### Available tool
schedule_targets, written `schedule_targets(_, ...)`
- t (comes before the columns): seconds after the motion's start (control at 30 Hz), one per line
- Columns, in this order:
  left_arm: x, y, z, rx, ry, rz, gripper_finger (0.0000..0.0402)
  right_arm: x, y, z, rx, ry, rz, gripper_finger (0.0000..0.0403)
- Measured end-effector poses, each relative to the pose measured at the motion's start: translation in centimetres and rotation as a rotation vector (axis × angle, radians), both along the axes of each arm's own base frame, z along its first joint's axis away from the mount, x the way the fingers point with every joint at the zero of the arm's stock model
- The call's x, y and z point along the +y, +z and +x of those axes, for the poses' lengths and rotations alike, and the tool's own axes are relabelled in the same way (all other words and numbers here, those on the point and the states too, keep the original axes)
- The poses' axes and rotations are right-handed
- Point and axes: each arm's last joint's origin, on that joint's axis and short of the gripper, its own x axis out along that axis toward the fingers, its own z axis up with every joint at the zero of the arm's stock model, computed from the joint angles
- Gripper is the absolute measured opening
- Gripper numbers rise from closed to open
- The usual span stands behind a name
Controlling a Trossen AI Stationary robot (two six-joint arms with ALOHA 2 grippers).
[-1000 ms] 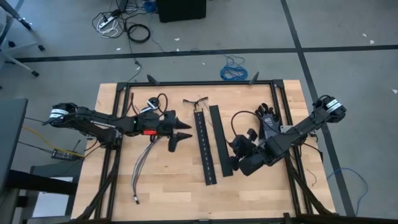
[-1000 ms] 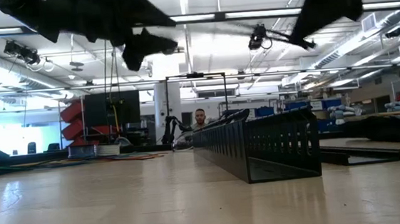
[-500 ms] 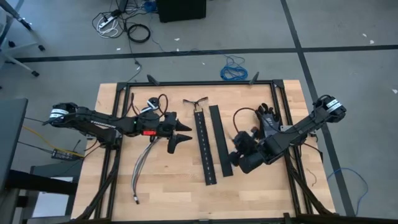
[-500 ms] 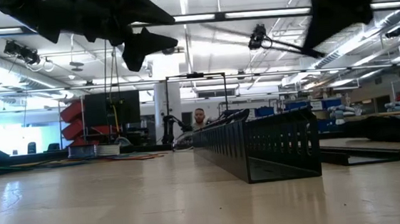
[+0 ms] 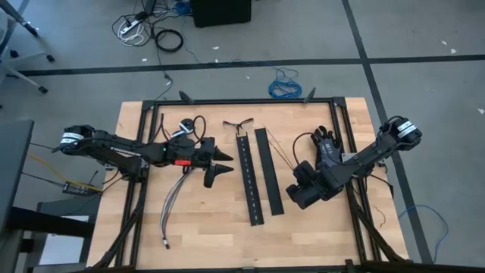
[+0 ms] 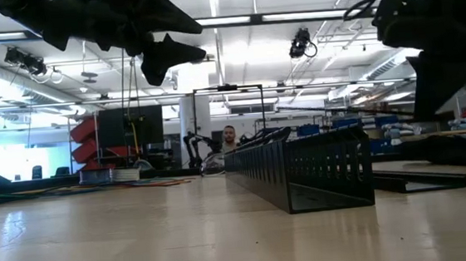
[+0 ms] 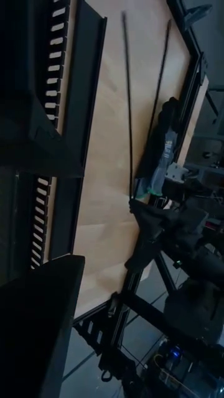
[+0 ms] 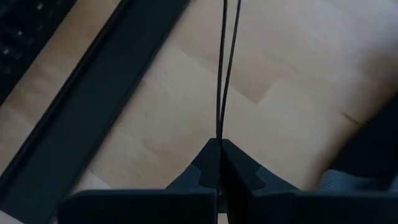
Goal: Ziptie cables
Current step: Wrap the black zip tie on the cable
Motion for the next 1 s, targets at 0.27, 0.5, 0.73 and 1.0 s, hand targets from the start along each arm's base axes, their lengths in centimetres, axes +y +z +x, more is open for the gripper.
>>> schedule_targets(0.27, 0.00, -0.03, -0.01, 0.001, 0.000, 0.000, 0.0211, 0.09, -0.24, 0.04, 0.009, 0.016, 0.035, 0.0003)
schedule_targets(0.5, 0.00, -0.03, -0.01, 0.002, 0.000, 0.000, 0.0211, -0.02, -0.16, 0.22, -0.017, 0.029, -0.012, 0.0039)
schedule_targets(0.73, 0.00, -0.03, -0.01, 0.002, 0.000, 0.000, 0.0211, -0.08, -0.23, 0.29, 0.010, 0.038, 0.034, 0.0074)
schedule_targets(1.0, 0.00, -0.04, -0.01, 0.003, 0.000, 0.000, 0.0211, 0.05, -0.13, 0.87, -0.017, 0.106, 0.032, 0.0009)
